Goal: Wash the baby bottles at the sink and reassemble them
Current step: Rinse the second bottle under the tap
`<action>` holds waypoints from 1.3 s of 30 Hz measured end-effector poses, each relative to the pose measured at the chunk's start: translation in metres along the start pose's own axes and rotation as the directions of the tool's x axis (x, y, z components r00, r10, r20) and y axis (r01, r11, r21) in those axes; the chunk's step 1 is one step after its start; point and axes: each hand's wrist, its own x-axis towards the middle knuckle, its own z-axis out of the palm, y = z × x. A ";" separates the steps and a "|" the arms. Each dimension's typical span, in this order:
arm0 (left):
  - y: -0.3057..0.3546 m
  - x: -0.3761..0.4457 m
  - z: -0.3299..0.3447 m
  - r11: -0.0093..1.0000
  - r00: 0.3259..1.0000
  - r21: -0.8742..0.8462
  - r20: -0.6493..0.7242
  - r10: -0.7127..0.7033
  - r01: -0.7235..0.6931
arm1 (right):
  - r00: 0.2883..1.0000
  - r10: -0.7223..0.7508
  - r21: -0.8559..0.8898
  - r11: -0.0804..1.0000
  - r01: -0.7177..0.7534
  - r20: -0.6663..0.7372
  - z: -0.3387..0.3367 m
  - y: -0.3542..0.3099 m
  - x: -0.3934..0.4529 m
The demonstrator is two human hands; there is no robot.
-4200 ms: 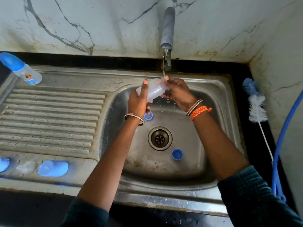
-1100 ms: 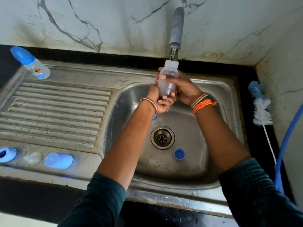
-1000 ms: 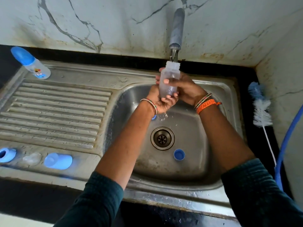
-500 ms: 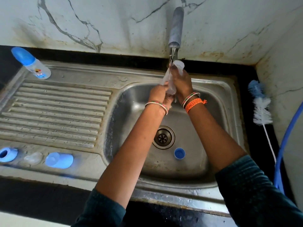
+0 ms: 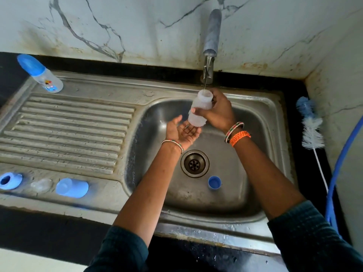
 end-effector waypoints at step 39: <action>0.017 0.035 0.046 0.788 0.895 0.541 -0.134 0.426 -0.294 | 0.988 -0.143 -0.260 0.958 0.121 -0.067 0.010 -0.029 0.011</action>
